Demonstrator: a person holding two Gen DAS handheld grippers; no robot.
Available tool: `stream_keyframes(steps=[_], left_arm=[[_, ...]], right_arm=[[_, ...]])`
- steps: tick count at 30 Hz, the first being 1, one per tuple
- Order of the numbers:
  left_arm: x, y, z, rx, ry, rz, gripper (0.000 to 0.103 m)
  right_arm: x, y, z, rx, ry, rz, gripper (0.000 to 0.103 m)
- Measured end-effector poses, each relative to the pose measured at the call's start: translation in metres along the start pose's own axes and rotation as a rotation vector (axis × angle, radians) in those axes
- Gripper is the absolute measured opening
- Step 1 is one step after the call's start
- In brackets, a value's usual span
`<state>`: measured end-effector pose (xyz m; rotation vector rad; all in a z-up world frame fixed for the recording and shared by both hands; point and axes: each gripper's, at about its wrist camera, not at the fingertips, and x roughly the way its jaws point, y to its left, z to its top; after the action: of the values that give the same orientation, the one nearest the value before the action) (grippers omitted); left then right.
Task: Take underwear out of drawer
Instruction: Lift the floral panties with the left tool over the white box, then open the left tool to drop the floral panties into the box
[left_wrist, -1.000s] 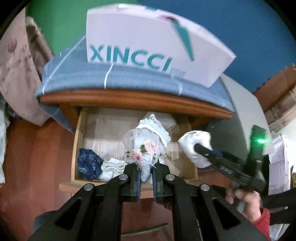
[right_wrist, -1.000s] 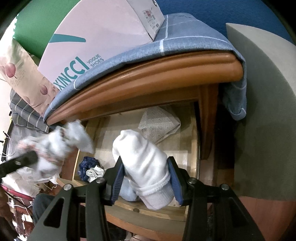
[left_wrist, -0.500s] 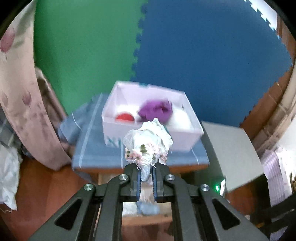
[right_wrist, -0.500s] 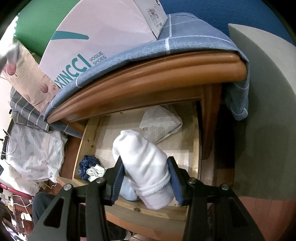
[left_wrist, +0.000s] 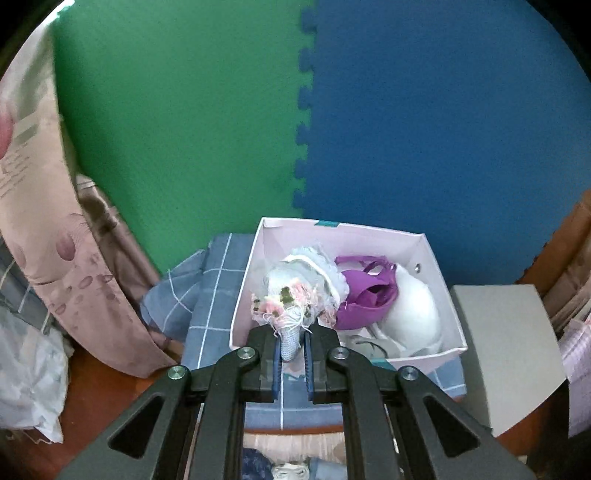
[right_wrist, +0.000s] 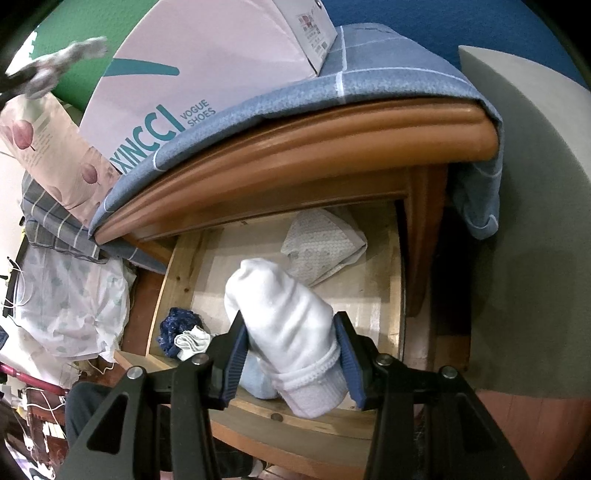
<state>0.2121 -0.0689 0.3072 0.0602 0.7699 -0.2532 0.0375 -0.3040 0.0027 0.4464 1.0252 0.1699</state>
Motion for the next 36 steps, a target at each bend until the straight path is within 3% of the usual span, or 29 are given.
stream_keyframes(steps=[14, 24, 30, 32, 34, 36], left_arm=[[0.093, 0.003, 0.001, -0.027, 0.093, 0.054, 0.008], [0.128, 0.012, -0.015, -0.052, 0.168, 0.087, 0.009], [0.132, 0.013, -0.023, -0.065, 0.191, 0.085, 0.017], [0.131, 0.012, -0.024, -0.056, 0.183, 0.081, 0.025], [0.128, 0.011, -0.025, -0.056, 0.176, 0.082, 0.042], [0.124, 0.011, -0.025, -0.062, 0.159, 0.077, 0.046]], right_arm=[[0.001, 0.001, -0.002, -0.004, 0.01, 0.016, 0.046], [0.002, 0.002, -0.002, -0.004, 0.016, 0.017, 0.046], [0.003, 0.002, -0.002, -0.005, 0.017, 0.011, 0.046], [0.003, 0.002, -0.003, -0.006, 0.019, 0.013, 0.046], [0.004, 0.003, -0.003, -0.013, 0.02, 0.005, 0.046], [0.004, 0.004, -0.003, -0.013, 0.023, 0.005, 0.046]])
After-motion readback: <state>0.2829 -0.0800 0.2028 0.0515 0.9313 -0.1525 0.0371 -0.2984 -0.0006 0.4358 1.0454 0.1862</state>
